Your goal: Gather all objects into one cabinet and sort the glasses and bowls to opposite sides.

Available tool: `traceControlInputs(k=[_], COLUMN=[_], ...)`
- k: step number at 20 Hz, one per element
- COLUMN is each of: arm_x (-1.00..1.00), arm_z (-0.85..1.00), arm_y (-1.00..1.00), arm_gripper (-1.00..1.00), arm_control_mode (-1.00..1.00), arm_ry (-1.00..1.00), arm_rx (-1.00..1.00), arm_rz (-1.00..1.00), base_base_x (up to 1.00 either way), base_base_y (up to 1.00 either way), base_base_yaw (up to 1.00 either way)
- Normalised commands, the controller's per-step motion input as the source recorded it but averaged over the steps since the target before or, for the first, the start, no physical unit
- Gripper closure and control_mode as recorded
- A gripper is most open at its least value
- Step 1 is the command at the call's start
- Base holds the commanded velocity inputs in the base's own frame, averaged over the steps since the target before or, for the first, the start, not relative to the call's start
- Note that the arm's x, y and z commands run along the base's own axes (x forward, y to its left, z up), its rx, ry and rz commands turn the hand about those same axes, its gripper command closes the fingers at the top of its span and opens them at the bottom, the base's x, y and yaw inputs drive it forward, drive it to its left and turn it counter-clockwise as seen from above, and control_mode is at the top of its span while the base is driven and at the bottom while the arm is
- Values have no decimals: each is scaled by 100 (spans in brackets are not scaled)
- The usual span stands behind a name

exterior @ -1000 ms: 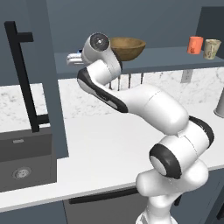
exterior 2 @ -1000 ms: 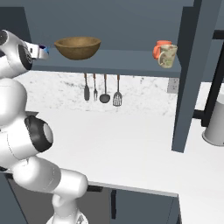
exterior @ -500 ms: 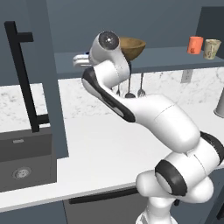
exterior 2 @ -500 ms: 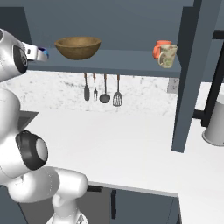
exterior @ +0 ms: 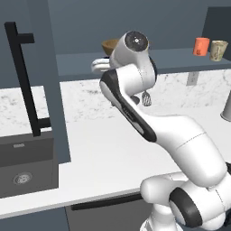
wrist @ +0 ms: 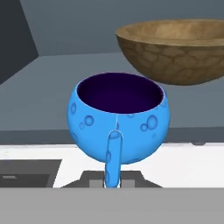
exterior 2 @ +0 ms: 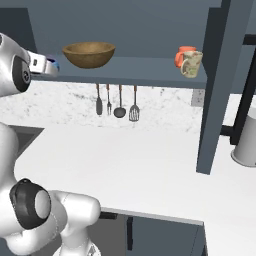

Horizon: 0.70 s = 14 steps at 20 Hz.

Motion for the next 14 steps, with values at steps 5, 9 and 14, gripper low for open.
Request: traceControlInputs(k=[5, 9, 14], arm_x=[-53, -50, -33], arm_z=[8, 9, 12], arm_y=[-65, -64, -56], arm_gripper=[100, 100, 100], arm_control_mode=[-100, -100, -100], arm_ry=[0, 0, 0], arm_rx=[0, 0, 0], arm_rz=[0, 0, -4], base_base_x=[0, 0, 0], base_base_y=[0, 0, 0], base_base_yaw=[0, 0, 0])
